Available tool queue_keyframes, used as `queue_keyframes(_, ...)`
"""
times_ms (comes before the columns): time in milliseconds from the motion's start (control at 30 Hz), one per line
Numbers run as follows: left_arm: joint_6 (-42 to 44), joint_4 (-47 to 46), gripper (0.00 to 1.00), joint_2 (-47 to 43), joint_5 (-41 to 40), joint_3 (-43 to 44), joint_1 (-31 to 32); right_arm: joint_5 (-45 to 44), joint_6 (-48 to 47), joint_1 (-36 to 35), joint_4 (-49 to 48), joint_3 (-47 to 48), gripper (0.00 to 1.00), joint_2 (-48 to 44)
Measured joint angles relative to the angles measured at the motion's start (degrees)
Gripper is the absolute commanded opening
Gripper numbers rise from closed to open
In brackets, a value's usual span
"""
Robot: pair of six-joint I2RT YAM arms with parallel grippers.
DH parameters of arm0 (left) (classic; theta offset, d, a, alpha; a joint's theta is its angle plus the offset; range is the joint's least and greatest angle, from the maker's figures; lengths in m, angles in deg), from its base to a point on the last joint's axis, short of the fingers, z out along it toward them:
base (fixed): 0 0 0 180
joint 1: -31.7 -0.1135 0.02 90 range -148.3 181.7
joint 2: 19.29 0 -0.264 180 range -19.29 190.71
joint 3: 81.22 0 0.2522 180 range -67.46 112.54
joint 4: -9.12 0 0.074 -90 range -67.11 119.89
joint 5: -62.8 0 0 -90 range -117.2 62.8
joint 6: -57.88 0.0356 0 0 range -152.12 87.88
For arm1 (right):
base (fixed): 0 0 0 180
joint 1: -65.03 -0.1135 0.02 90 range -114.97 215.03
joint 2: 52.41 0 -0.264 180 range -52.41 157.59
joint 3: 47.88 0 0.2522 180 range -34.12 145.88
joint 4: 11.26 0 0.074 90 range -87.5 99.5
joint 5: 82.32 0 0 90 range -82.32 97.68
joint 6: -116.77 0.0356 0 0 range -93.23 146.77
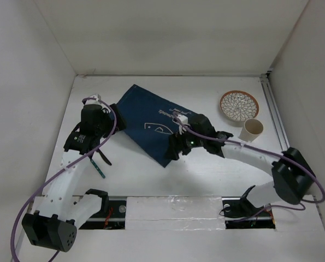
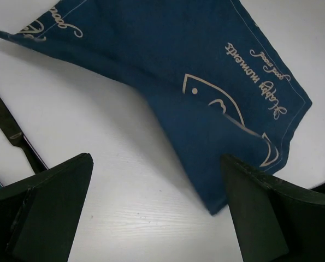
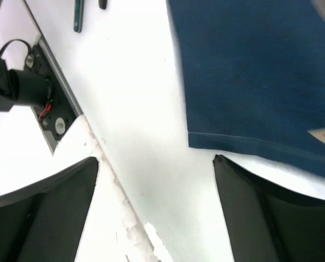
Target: Set the dinner table for one person
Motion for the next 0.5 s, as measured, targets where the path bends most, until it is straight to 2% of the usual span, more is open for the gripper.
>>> queue_keyframes(33,-0.3,0.0,0.99,0.1,-0.4,0.0,-0.1,-0.9,0.7,-0.5,0.2,-2.1,0.99,-2.7)
queue_keyframes(167,-2.6,0.0,0.99,1.6,-2.1,0.4,-0.1,-6.9,3.1,-0.7,1.4,-4.9,0.99,-13.4)
queue_keyframes(267,-4.7,0.0,0.99,6.1,-2.2,4.0,-0.1,-14.8,5.6,-0.4,3.2,-2.0,0.99,-14.7)
queue_keyframes(367,-6.0,-1.8,0.99,13.9,-0.2,10.0,-0.2,-23.3,9.2,0.4,5.7,7.1,0.99,-5.3)
queue_keyframes(500,-6.5,-3.9,0.99,29.7,2.1,21.5,-0.2,-31.5,15.3,1.4,10.6,16.5,0.99,11.1)
